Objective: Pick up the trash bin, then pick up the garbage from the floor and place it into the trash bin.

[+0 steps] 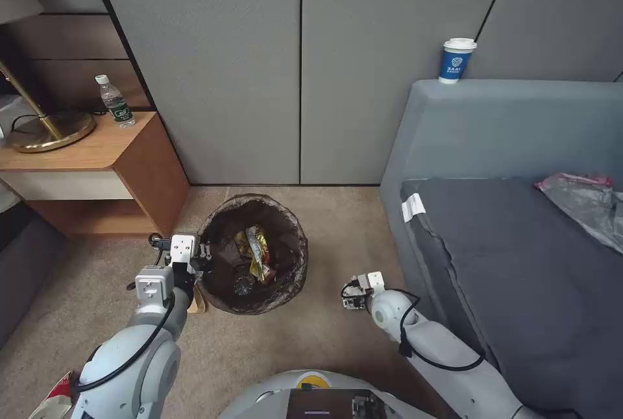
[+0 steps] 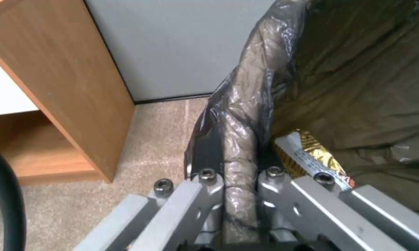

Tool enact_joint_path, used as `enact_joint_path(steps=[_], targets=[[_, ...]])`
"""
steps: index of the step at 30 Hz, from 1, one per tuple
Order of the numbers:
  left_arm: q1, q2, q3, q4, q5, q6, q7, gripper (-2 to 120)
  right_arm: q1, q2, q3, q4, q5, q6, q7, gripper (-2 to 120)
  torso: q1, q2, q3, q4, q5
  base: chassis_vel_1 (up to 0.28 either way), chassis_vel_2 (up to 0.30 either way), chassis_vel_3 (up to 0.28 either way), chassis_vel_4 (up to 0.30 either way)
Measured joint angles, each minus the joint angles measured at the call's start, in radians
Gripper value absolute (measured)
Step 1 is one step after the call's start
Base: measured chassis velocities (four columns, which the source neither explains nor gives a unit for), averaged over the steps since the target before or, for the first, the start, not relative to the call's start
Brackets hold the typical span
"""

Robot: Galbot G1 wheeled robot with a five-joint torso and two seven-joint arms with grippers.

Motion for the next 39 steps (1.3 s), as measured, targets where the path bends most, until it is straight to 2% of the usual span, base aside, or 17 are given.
enact_joint_path(steps=[7, 9, 12, 13, 18, 21, 39], targets=[[0.002, 0.000, -0.002, 0.000, 0.000, 0.000, 0.000, 2, 0.003, 0.014, -0.012, -0.002, 0.005, -0.002, 0.029, 96, 0.000, 0.000, 0.000, 0.0000, 0.0000, 0.000, 0.000, 0.000, 0.000], [0.001, -0.001, -0.001, 0.000, 0.000, 0.000, 0.000, 2, 0.003, 0.018, -0.014, -0.004, 0.007, -0.002, 0.035, 88, 0.000, 0.000, 0.000, 0.0000, 0.0000, 0.000, 0.000, 0.000, 0.000], [0.001, -0.001, -0.001, 0.001, 0.000, -0.001, 0.000, 2, 0.003, 0.021, -0.014, -0.005, 0.007, -0.002, 0.036, 84, 0.000, 0.000, 0.000, 0.0000, -0.0001, 0.000, 0.000, 0.000, 0.000], [0.000, -0.002, -0.001, 0.002, 0.000, -0.001, 0.000, 2, 0.002, 0.027, -0.014, -0.005, 0.009, -0.001, 0.041, 78, 0.000, 0.000, 0.000, -0.0003, -0.0005, 0.000, 0.000, 0.000, 0.000], [-0.002, -0.001, -0.001, 0.003, 0.000, -0.001, 0.000, 2, 0.004, 0.037, -0.019, -0.005, 0.014, 0.000, 0.055, 68, 0.000, 0.000, 0.000, -0.0005, -0.0008, 0.000, 0.000, 0.000, 0.000], [-0.003, 0.000, -0.001, 0.003, 0.000, -0.001, 0.000, 2, 0.008, 0.045, -0.024, -0.006, 0.023, 0.000, 0.063, 57, 0.000, 0.000, 0.000, -0.0003, -0.0008, 0.000, 0.000, 0.000, 0.000], [0.000, -0.004, -0.001, 0.000, 0.000, -0.002, 0.000, 2, 0.005, 0.049, -0.015, -0.017, 0.024, 0.011, 0.058, 18, 0.000, 0.000, 0.000, 0.0009, 0.0014, 0.000, 0.000, 0.000, 0.000]])
